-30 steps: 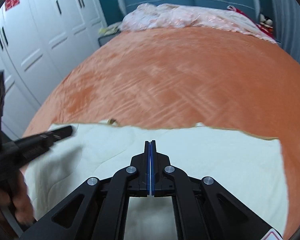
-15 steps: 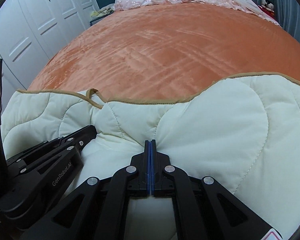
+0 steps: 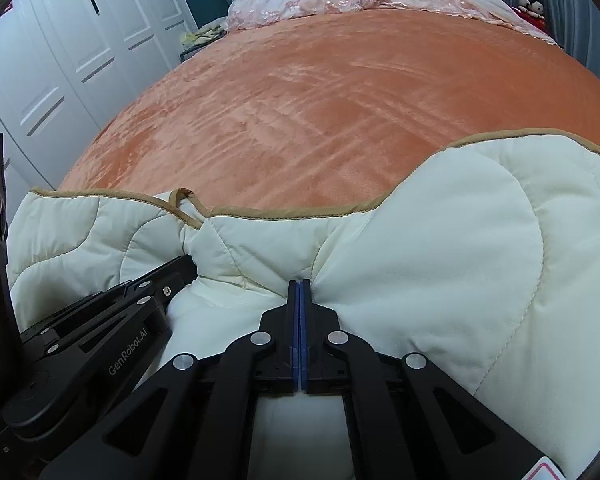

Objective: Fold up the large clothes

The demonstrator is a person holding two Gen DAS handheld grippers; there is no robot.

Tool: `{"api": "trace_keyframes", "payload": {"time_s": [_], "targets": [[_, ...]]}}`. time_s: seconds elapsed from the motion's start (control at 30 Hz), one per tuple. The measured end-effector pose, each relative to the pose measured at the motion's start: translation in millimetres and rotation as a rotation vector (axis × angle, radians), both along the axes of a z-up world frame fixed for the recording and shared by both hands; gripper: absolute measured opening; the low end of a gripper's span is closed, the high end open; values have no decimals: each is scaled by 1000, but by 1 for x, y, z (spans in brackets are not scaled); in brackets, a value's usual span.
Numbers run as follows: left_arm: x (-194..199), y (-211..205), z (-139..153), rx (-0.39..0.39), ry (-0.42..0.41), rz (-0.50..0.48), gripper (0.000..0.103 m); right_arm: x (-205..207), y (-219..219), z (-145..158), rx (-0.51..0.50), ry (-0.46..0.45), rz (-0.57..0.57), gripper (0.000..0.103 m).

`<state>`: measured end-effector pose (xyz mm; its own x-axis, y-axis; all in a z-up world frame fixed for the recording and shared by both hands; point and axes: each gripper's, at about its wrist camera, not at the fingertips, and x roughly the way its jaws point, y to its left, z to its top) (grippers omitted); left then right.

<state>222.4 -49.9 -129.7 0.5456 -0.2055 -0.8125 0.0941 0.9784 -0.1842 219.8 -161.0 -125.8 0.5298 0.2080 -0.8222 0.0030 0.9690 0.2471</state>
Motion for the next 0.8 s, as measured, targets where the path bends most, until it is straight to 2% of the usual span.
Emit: {"api": "trace_keyframes", "payload": {"time_s": [0.8], "targets": [[2, 3, -2, -15, -12, 10, 0, 0, -2, -1, 9, -8, -2, 0]]}}
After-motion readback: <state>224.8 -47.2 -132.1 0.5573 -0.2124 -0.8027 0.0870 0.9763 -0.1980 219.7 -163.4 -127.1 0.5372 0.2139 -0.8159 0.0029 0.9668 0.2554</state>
